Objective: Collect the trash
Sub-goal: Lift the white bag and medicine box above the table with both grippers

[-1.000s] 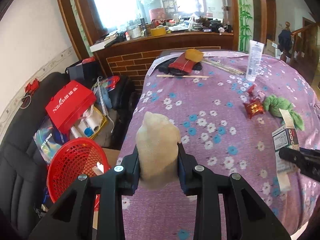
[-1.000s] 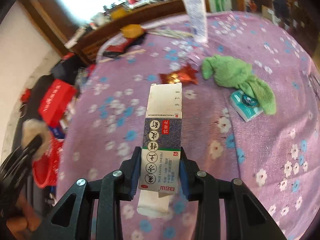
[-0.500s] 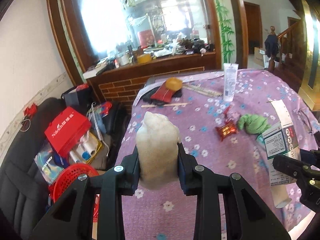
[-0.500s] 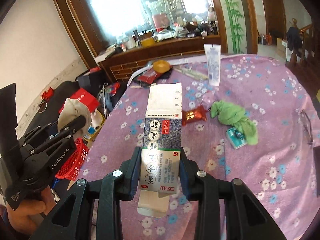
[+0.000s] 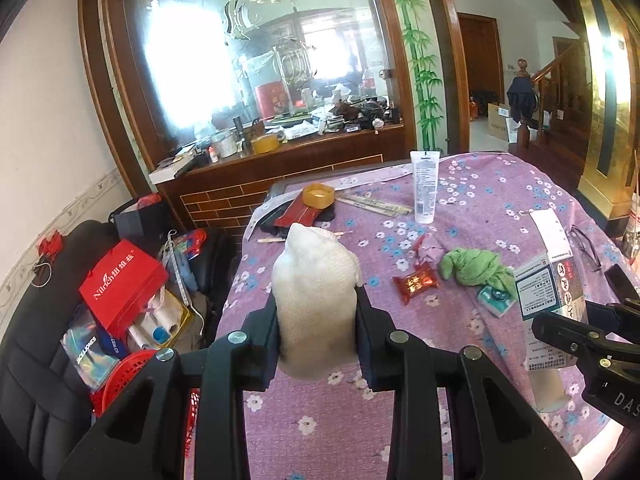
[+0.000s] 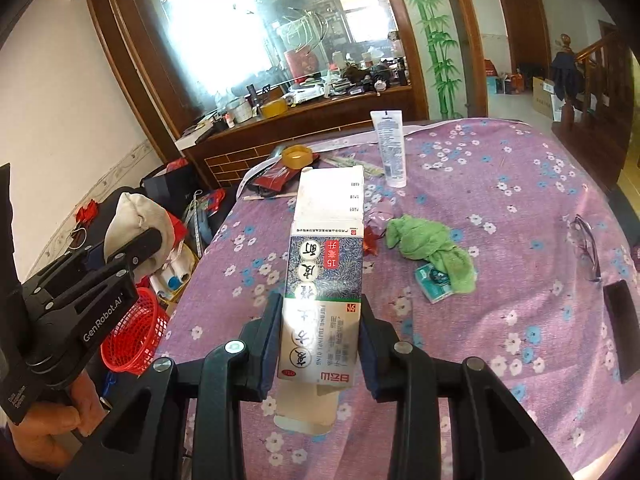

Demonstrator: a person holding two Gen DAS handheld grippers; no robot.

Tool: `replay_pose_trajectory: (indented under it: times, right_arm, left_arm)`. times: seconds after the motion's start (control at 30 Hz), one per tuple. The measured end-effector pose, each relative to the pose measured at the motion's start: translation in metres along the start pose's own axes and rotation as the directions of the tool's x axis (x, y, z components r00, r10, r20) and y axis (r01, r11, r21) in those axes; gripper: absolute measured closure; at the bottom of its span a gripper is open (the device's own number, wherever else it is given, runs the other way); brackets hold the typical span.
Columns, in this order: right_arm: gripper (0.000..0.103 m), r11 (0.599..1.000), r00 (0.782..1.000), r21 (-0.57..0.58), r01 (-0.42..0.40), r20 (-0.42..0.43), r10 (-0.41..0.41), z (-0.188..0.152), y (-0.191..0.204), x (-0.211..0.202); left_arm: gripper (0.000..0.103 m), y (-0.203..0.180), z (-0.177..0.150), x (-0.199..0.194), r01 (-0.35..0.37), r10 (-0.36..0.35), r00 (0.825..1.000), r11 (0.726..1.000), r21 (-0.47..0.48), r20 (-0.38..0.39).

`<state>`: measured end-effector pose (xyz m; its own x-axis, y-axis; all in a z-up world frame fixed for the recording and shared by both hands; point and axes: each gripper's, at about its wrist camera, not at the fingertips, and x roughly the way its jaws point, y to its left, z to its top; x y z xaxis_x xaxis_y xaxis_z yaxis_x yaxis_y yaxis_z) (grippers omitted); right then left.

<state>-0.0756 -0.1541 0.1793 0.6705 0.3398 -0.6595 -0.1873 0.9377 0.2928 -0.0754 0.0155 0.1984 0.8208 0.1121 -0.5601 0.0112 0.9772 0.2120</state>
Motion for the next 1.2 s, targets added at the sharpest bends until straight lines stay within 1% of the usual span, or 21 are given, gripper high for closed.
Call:
replay_pose_trajectory:
  times: [0.5,0.8,1.2]
  right_arm:
    - [0.066,0.999,0.999,0.027,0.023,0.026,-0.024,0.004,-0.017,-0.01]
    - [0.066,0.998,0.999,0.056,0.043,0.031,-0.044,0.004,-0.033,-0.015]
    - [0.066,0.995,0.998,0.077,0.06,0.028,-0.062,0.004,-0.044,-0.018]
  left_arm:
    - [0.072,-0.022,0.011,-0.004,0.029,-0.03,0.999,0.999,0.035,0.035]
    - [0.072,-0.04,0.016,0.001,0.057,-0.059,0.998,0.997,0.06,0.032]
    - [0.072,-0.053,0.018,0.006,0.086,-0.087,0.996,0.994,0.073,0.019]
